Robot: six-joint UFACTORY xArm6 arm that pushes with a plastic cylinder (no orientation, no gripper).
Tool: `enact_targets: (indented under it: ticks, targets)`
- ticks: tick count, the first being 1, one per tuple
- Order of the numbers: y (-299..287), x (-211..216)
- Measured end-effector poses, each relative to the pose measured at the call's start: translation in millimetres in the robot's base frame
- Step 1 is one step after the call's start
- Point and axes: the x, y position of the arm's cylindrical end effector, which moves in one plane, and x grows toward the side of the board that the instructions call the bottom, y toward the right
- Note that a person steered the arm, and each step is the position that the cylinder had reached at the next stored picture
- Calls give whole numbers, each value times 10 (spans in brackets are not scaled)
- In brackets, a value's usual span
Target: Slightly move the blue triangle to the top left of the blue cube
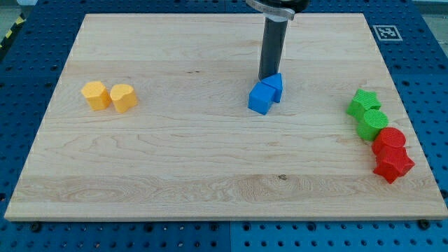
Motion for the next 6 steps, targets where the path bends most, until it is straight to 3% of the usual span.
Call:
enact_targets:
  ticks: [2,4,5,6]
  targets:
    - [-260,-97]
    - [417,-307]
    - [701,-196]
    - [599,170]
